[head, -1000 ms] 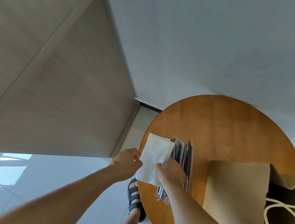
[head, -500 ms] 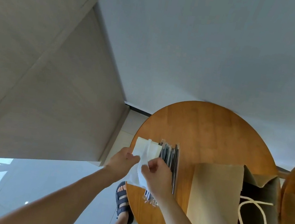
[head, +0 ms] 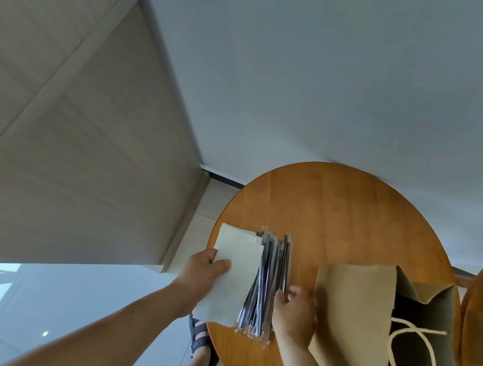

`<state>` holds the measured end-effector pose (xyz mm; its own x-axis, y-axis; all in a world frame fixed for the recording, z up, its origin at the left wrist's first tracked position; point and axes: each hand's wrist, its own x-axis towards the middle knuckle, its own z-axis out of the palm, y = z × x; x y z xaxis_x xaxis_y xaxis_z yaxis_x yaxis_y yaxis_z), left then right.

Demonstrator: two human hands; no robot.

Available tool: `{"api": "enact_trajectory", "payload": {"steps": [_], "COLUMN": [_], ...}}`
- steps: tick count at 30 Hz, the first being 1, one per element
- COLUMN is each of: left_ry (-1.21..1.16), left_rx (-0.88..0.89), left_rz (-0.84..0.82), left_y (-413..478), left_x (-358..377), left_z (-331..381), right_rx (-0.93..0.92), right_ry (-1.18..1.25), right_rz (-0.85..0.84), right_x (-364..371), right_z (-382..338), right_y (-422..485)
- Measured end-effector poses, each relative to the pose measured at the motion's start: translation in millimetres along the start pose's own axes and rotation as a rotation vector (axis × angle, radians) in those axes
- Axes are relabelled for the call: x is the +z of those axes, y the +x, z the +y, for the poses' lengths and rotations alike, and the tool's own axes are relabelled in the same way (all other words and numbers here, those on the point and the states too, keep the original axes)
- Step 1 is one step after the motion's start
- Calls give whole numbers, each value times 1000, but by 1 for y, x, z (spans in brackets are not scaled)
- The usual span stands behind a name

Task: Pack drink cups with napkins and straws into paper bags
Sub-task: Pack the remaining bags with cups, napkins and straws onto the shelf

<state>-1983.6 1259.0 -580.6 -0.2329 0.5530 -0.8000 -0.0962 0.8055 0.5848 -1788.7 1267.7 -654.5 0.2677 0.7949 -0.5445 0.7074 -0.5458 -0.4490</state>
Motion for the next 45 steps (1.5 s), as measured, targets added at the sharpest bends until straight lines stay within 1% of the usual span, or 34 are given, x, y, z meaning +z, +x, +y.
{"api": "enact_trajectory", "payload": {"steps": [2, 6, 11, 15, 17, 19, 22, 24, 26, 29, 34, 37, 42, 43, 45], "left_ry": [92, 133, 129, 140, 131, 107, 57, 31, -27, -129, -149, -116, -79, -64, -55], "left_rx": [13, 27, 43, 62, 82, 110, 171, 210, 228, 255, 375, 462, 521, 532, 552], "left_rz": [6, 13, 5, 23, 41, 50, 29, 8, -25, -91, -139, -166, -129, -127, -139], "left_y": [-2, -5, -10, -17, -23, -33, -52, -67, -84, -108, -136, -150, -171, -176, -188], "left_x": [-1, -1, 4, 8, 10, 12, 14, 14, 16, 21, 30, 34, 44, 46, 49], "left_z": [-2, -5, -1, 11, 20, 32, 55, 71, 87, 107, 125, 132, 147, 151, 160], "right_rx": [6, 3, 12, -7, -75, -198, -369, -463, -531, -591, -629, -634, -674, -682, -699], "right_ry": [-120, -168, -66, 24, 88, 180, 364, 383, 376, 357, 374, 376, 368, 367, 406], "right_rz": [-60, -66, -74, -36, -7, -4, -115, -202, -250, -272, -253, -239, -224, -207, -115], "right_x": [6, 10, 5, -11, -25, -42, -73, -93, -113, -138, -168, -178, -194, -200, -218], "right_z": [8, 9, 10, 2, -10, -26, -53, -68, -81, -94, -102, -100, -98, -98, -99], "right_y": [6, 12, 7, -5, -16, -34, -65, -82, -93, -102, -110, -111, -117, -119, -123]}}
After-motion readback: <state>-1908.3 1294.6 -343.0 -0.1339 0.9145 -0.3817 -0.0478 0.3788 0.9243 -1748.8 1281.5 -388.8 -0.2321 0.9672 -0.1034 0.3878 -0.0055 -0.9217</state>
